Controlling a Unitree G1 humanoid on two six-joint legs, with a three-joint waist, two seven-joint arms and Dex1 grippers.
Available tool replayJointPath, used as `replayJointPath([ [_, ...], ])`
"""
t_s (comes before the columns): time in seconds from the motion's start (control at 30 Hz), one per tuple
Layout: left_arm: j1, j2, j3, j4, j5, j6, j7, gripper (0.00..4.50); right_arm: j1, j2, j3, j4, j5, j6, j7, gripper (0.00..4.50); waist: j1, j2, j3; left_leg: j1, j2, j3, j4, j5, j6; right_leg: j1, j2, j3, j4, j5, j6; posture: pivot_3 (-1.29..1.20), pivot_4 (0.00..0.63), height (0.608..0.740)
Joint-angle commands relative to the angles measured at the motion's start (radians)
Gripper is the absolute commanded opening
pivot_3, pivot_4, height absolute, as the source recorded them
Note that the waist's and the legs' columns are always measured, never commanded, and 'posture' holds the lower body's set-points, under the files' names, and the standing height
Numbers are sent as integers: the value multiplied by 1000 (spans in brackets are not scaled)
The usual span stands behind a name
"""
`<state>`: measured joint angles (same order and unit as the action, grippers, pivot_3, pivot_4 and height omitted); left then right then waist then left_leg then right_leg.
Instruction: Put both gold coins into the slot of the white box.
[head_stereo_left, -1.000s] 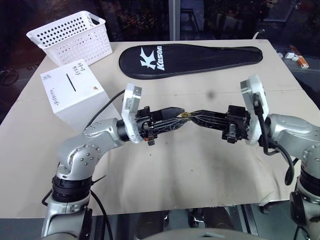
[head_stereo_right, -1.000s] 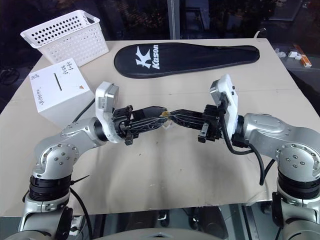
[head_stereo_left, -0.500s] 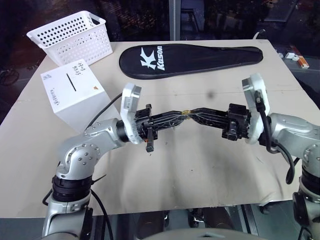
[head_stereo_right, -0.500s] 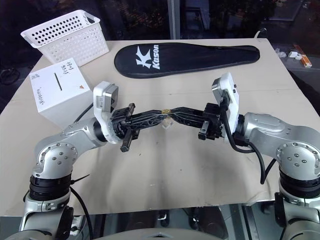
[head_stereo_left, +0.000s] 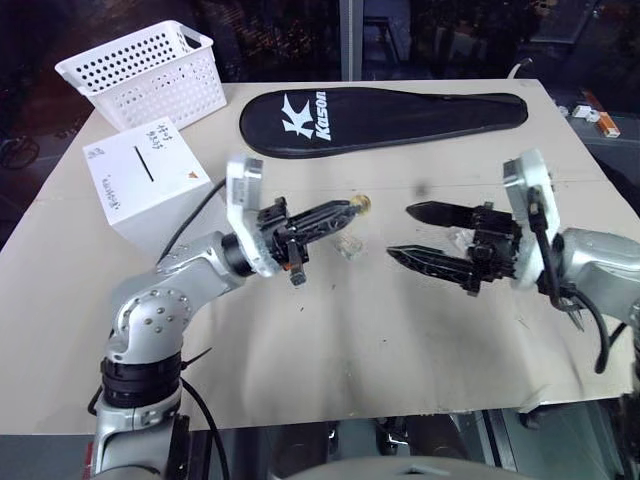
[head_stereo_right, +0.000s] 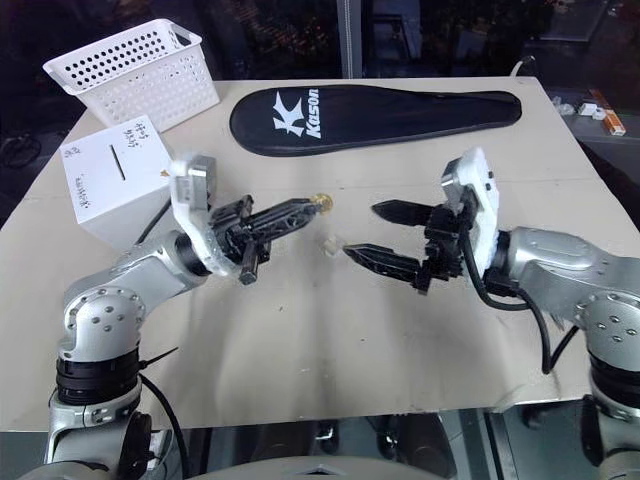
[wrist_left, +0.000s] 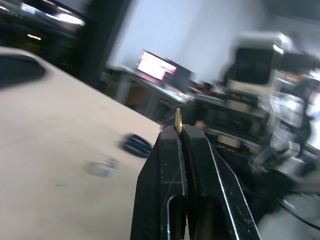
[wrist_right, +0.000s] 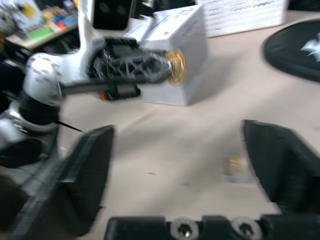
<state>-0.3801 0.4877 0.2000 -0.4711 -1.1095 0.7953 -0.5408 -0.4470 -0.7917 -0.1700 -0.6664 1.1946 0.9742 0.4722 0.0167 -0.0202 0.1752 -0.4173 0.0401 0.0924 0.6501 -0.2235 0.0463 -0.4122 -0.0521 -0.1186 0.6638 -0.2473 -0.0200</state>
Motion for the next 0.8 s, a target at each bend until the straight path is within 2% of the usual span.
replayJointPath([
  [0.03,-30,-15,12,-123,182,-71,224,0,-4,-50,-36,-45,-96,-114,126,4466,1,0,0,0,0,0,0,0,0,0,0,0,0,0,0,0,150,738],
  [0.1,-71,-34,-16,-208,368,-87,435,0,-26,-66,-35,-5,-135,-162,194,4466,1,-2,1,0,0,0,0,-1,2,0,0,0,0,0,0,0,150,738],
  [0.17,-121,-35,-46,-256,521,-13,629,0,-67,-61,-4,47,-177,-205,250,4466,0,-3,1,1,0,0,0,-1,2,0,1,0,0,0,0,0,150,738],
  [0.27,-177,-46,-51,-283,610,70,746,0,-123,-37,47,104,-232,-251,313,4466,-1,-3,1,1,0,0,0,0,0,1,1,1,0,1,1,0,150,738],
  [0.37,-273,-69,-55,-324,728,252,912,0,-170,-17,70,174,-280,-313,401,4466,1,-5,2,1,0,0,0,1,-1,0,1,1,0,1,1,0,150,738],
  [0.43,-333,-67,-45,-314,787,383,966,0,-206,0,88,212,-301,-335,435,4466,1,-6,3,0,0,0,0,1,-1,0,1,1,0,1,1,0,150,738],
  [0.6,-404,-66,-52,-284,900,539,998,0,-262,43,100,263,-339,-377,474,4466,1,-6,3,0,0,0,0,1,-2,0,0,1,0,1,1,0,150,738],
  [0.8,-378,-121,1,-243,1010,591,1001,0,-293,78,117,272,-382,-393,477,4466,1,-6,3,0,0,0,0,1,-2,0,0,1,0,3,-3,0,150,738],
])
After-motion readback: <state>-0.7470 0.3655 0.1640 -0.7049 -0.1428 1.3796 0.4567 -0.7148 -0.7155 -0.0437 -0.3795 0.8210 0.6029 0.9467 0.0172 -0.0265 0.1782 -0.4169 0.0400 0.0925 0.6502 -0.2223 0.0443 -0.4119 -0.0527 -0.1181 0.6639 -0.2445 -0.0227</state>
